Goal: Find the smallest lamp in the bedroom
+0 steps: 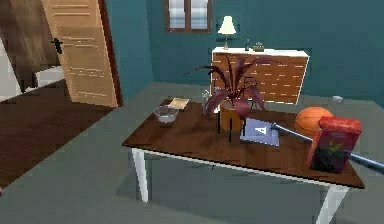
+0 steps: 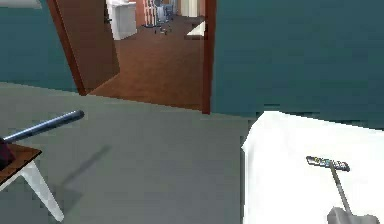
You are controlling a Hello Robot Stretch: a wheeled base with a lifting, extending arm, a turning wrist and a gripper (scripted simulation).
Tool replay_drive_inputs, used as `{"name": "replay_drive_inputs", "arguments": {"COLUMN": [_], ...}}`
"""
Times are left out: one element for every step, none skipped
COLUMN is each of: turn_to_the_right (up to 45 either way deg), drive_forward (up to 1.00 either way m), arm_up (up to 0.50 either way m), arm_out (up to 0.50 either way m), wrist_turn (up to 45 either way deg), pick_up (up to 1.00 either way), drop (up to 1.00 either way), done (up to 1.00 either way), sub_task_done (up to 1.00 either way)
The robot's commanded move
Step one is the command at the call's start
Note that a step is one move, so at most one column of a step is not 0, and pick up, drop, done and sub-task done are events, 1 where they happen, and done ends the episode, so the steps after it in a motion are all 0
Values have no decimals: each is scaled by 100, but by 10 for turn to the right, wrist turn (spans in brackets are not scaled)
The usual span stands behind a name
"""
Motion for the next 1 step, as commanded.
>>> {"name": "replay_drive_inputs", "arguments": {"turn_to_the_right": [30], "drive_forward": [0], "arm_up": [0], "arm_out": [0], "wrist_turn": [0], "pick_up": [0], "drop": [0], "done": [0], "sub_task_done": [0]}}
